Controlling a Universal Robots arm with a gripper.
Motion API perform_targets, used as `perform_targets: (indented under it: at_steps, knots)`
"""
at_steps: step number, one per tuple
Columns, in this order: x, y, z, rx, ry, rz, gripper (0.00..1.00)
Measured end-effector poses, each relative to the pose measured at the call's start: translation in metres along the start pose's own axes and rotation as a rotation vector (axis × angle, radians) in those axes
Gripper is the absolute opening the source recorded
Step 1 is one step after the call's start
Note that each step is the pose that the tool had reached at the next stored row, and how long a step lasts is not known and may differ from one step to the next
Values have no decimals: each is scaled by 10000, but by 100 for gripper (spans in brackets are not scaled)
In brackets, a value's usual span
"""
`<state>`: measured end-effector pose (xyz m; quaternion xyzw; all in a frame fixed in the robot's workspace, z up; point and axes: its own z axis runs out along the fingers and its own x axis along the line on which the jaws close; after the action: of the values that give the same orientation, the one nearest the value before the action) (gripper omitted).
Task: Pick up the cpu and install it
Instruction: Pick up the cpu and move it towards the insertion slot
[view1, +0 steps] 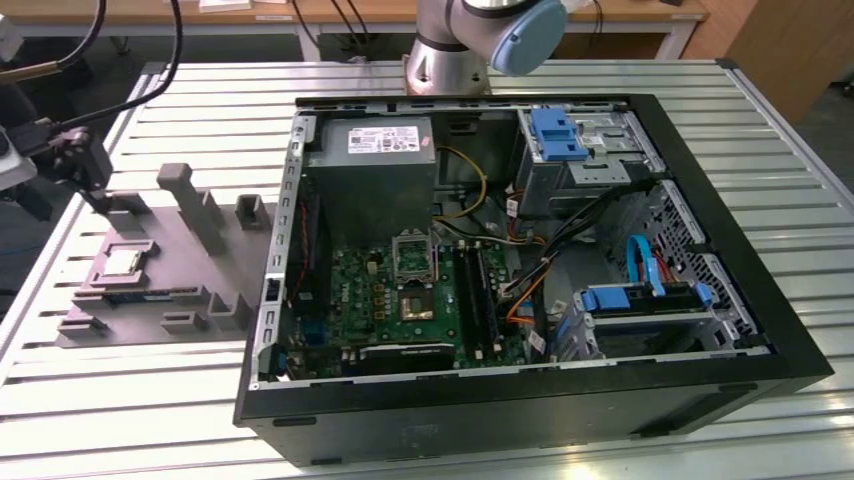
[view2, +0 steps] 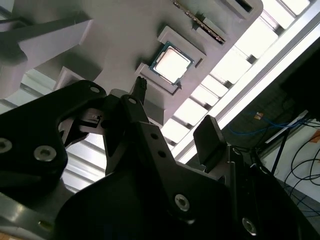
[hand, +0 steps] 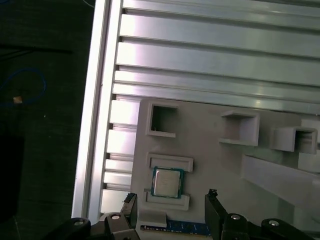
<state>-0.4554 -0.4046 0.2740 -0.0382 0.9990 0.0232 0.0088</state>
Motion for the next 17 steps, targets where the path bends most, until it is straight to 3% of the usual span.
perform_targets:
  at_steps: [4, 6, 17]
  knots:
    - [1, -6, 69, 3, -7, 141, 65]
    - [5, -30, 174, 11, -13, 355, 65]
    - [5, -30, 176, 15, -17, 380, 65]
